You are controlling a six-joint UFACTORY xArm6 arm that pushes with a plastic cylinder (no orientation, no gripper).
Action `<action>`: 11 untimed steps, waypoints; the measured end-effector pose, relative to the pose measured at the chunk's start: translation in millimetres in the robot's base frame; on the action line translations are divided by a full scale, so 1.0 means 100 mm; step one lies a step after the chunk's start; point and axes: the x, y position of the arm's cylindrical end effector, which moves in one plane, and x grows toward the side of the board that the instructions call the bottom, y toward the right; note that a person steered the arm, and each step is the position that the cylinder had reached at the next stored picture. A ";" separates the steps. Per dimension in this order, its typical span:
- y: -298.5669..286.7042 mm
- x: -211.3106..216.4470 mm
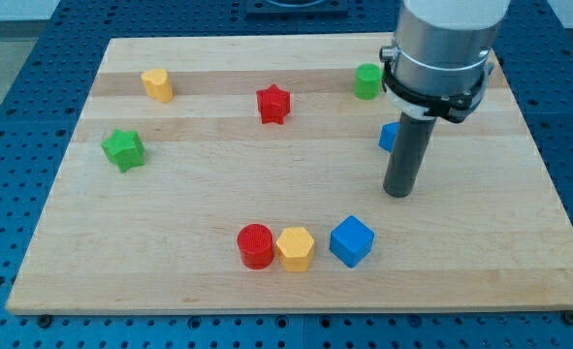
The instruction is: Place the triangle above the cube
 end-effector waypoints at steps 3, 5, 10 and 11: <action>0.36 -0.81; -0.21 -0.36; -0.71 -0.28; -0.37 -0.36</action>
